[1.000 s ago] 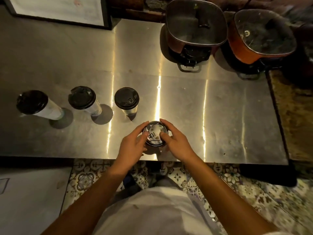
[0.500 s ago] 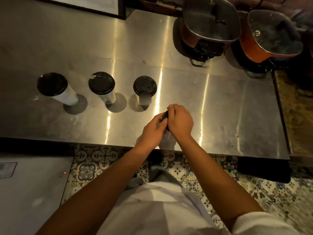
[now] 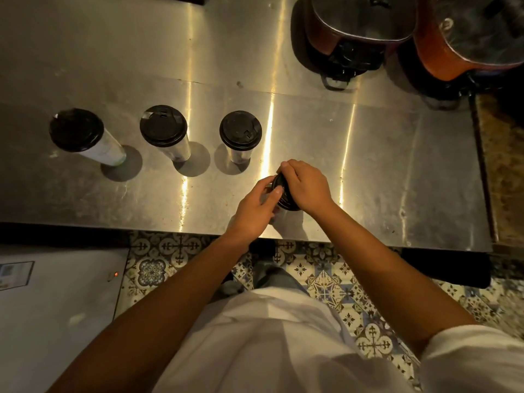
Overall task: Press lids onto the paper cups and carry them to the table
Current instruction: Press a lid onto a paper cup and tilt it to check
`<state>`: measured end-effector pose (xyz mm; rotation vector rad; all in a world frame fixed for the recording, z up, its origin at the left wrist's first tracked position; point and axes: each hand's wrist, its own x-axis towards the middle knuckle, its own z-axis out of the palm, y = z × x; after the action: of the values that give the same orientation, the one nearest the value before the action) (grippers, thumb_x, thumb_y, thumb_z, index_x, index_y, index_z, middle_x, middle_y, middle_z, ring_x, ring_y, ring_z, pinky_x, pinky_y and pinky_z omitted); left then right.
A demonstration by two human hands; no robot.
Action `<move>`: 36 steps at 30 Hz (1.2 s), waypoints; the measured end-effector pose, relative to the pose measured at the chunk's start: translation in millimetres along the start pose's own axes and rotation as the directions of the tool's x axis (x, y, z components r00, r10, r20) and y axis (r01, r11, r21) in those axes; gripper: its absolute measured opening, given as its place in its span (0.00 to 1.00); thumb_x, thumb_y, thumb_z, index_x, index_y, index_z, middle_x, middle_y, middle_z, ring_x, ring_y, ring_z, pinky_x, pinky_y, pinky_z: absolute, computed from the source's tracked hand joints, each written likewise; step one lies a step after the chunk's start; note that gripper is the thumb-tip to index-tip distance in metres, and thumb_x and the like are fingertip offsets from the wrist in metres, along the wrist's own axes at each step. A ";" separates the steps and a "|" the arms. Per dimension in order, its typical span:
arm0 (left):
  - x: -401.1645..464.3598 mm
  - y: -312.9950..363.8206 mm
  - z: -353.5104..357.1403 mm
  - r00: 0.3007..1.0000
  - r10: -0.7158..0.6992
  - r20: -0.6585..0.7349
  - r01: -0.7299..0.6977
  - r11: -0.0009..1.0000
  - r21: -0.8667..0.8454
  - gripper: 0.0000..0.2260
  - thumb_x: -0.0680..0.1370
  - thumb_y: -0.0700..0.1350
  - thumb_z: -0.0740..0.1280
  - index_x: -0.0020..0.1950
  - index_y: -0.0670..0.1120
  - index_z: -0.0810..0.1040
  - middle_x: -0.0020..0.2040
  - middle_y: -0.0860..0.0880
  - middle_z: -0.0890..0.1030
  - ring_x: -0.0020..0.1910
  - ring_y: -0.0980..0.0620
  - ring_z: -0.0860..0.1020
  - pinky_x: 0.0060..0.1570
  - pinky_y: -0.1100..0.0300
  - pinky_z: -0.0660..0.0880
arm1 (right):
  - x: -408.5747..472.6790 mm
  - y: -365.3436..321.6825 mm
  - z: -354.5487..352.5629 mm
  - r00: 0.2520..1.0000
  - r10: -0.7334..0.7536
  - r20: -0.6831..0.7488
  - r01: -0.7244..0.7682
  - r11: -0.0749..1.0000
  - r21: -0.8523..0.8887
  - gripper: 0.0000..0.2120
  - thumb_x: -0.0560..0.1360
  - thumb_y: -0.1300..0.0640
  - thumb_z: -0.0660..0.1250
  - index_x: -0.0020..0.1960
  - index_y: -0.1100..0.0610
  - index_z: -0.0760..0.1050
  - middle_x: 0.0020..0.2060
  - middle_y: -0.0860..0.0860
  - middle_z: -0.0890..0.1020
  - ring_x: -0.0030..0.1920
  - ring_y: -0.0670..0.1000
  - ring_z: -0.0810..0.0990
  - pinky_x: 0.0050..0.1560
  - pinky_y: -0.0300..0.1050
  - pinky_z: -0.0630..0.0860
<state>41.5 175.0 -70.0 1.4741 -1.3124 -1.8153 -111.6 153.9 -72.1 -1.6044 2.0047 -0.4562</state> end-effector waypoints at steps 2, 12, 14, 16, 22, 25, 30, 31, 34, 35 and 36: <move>0.6 -0.8 -1.1 1.000 -0.001 0.010 0.001 1.000 -0.006 0.18 0.85 0.53 0.62 0.74 0.56 0.71 0.65 0.51 0.80 0.63 0.50 0.81 0.58 0.51 0.82 | -5.0 0.3 3.8 0.998 -0.021 -0.065 0.020 1.000 -0.005 0.25 0.84 0.45 0.49 0.52 0.55 0.82 0.45 0.53 0.84 0.46 0.53 0.80 0.45 0.51 0.75; 3.1 -3.8 -4.0 0.999 0.035 0.020 -0.035 0.999 -0.003 0.18 0.84 0.52 0.63 0.75 0.52 0.72 0.63 0.53 0.80 0.64 0.51 0.80 0.61 0.50 0.81 | -7.2 3.1 10.9 0.989 -0.034 -0.145 0.021 0.996 -0.089 0.24 0.86 0.47 0.47 0.49 0.56 0.78 0.42 0.52 0.80 0.41 0.53 0.78 0.40 0.49 0.74; 2.2 -2.5 -4.0 0.999 0.041 0.032 -0.041 0.999 -0.005 0.19 0.85 0.51 0.63 0.76 0.51 0.70 0.62 0.55 0.79 0.64 0.53 0.80 0.60 0.52 0.81 | -6.5 2.8 6.3 0.994 -0.043 -0.099 0.035 0.996 -0.080 0.24 0.87 0.47 0.48 0.49 0.57 0.77 0.42 0.52 0.80 0.41 0.54 0.78 0.41 0.49 0.73; 1.2 -2.2 -4.5 0.999 0.037 0.033 -0.037 0.999 -0.008 0.19 0.85 0.52 0.62 0.76 0.52 0.70 0.61 0.57 0.79 0.63 0.55 0.80 0.59 0.53 0.82 | -5.4 3.2 3.5 0.996 -0.047 -0.076 0.041 0.996 -0.075 0.22 0.87 0.47 0.49 0.49 0.57 0.77 0.42 0.52 0.79 0.42 0.53 0.78 0.42 0.49 0.72; 0.2 -2.5 -1.5 1.000 0.013 0.020 -0.012 0.999 -0.038 0.20 0.85 0.52 0.62 0.76 0.52 0.70 0.65 0.51 0.79 0.64 0.51 0.80 0.60 0.50 0.81 | -6.7 -0.2 1.5 0.998 -0.005 -0.060 0.003 1.000 -0.025 0.21 0.87 0.47 0.50 0.53 0.56 0.78 0.47 0.53 0.80 0.48 0.56 0.81 0.45 0.49 0.72; 0.0 -0.2 -0.7 1.000 -0.025 0.014 0.026 0.998 -0.054 0.19 0.85 0.51 0.62 0.76 0.52 0.70 0.68 0.47 0.79 0.65 0.49 0.80 0.62 0.45 0.80 | -10.9 -9.9 -4.2 0.992 0.123 -0.020 -0.124 0.989 -0.076 0.25 0.85 0.39 0.51 0.72 0.54 0.70 0.66 0.57 0.77 0.60 0.60 0.80 0.55 0.53 0.75; -9.3 5.0 -7.7 0.993 -0.099 0.065 0.101 0.994 -0.035 0.19 0.85 0.46 0.59 0.75 0.57 0.73 0.64 0.48 0.82 0.59 0.47 0.84 0.66 0.42 0.77 | -20.3 -20.6 -25.4 0.972 0.228 0.053 -0.227 0.974 -0.028 0.34 0.80 0.32 0.57 0.78 0.52 0.63 0.73 0.56 0.74 0.66 0.62 0.78 0.62 0.56 0.74; -14.1 9.1 -11.1 0.995 -0.062 0.077 0.061 0.998 0.019 0.19 0.85 0.46 0.58 0.74 0.59 0.74 0.63 0.49 0.82 0.58 0.49 0.84 0.66 0.45 0.78 | -21.4 -21.6 -33.8 0.967 0.249 0.055 -0.250 0.968 0.023 0.33 0.79 0.33 0.59 0.76 0.52 0.66 0.70 0.56 0.76 0.65 0.61 0.79 0.62 0.56 0.75; -28.2 28.8 -22.3 0.990 0.119 0.070 -0.130 0.976 0.175 0.16 0.84 0.46 0.62 0.70 0.59 0.77 0.61 0.55 0.83 0.58 0.57 0.81 0.60 0.56 0.79 | -25.7 -29.6 -64.0 0.944 0.309 0.117 -0.329 0.912 0.244 0.28 0.78 0.35 0.63 0.72 0.49 0.69 0.61 0.51 0.78 0.60 0.56 0.79 0.60 0.54 0.79; -32.1 35.2 -26.6 0.984 0.174 0.041 -0.179 0.960 0.217 0.14 0.84 0.47 0.63 0.68 0.59 0.79 0.59 0.57 0.83 0.56 0.59 0.81 0.58 0.58 0.78 | -28.4 -33.0 -73.4 0.938 0.316 0.143 -0.346 0.880 0.326 0.27 0.78 0.35 0.64 0.72 0.48 0.69 0.60 0.50 0.77 0.60 0.55 0.78 0.59 0.53 0.78; -35.5 41.8 -31.2 0.975 0.223 0.007 -0.218 0.943 0.251 0.13 0.83 0.48 0.65 0.65 0.59 0.81 0.59 0.58 0.83 0.56 0.59 0.80 0.58 0.59 0.78 | -30.7 -36.0 -81.8 0.935 0.317 0.160 -0.355 0.846 0.399 0.26 0.78 0.36 0.65 0.71 0.46 0.70 0.61 0.49 0.76 0.60 0.54 0.78 0.60 0.52 0.78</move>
<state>73.0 173.3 -15.3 1.3983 -1.6734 -1.5317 -126.6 169.9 19.8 -0.9680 1.9028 -0.6192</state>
